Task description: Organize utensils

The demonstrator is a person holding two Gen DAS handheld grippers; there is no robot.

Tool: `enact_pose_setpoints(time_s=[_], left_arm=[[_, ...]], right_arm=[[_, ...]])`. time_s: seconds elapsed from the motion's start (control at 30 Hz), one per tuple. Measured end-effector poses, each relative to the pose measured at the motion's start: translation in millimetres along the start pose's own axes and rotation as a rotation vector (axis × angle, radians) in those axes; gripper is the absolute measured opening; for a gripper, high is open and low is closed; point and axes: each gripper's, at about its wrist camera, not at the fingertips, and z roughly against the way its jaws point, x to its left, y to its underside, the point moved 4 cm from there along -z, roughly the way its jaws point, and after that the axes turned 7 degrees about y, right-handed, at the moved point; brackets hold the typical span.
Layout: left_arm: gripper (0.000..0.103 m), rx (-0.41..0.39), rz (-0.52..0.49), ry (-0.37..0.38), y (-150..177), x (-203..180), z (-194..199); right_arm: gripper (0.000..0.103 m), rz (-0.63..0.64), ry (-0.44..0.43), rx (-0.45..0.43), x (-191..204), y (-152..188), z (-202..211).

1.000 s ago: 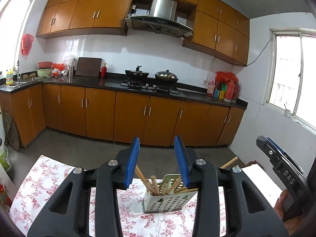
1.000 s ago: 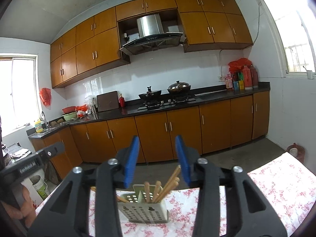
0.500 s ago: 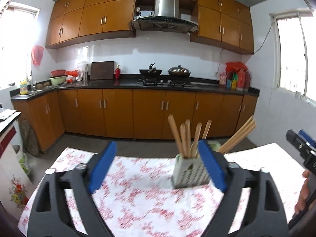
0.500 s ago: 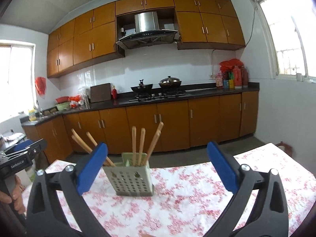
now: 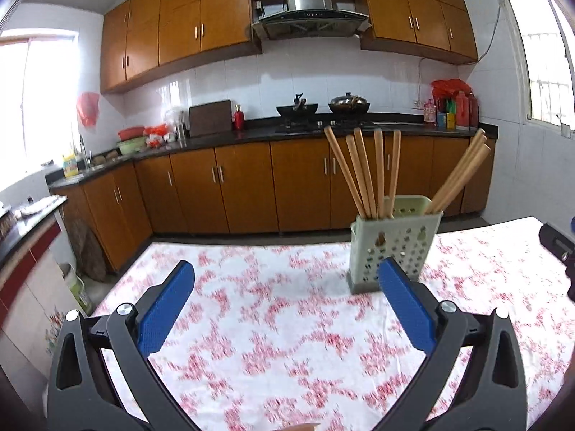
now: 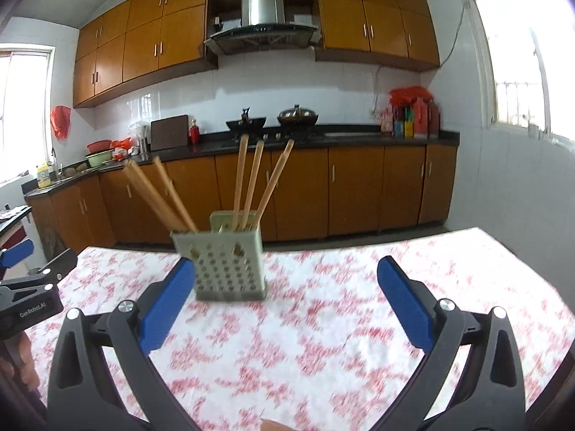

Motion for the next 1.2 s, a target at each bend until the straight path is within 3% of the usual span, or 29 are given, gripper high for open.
enact_pose_setpoints(time_s=[0.27,0.5,0.8,1.2], left_arm=[[0.101,0.008,0.053,0.039,33,4,25],[0.101,0.001,0.100,0.061,48,8,42],[0.101,0.009,0.071,0.075,70,-1,51],[0.101,0.001,0.089,0.067,74,2,54]], right_arm=[[0.099,0.025,-0.035,0.018,6,31,19],[0.099,0.062,-0.035,-0.017,13,46,36],[0.099,0.096,-0.029,0.000,17,66,44],[0.099,0.084,-0.034,-0.008,17,68,49]])
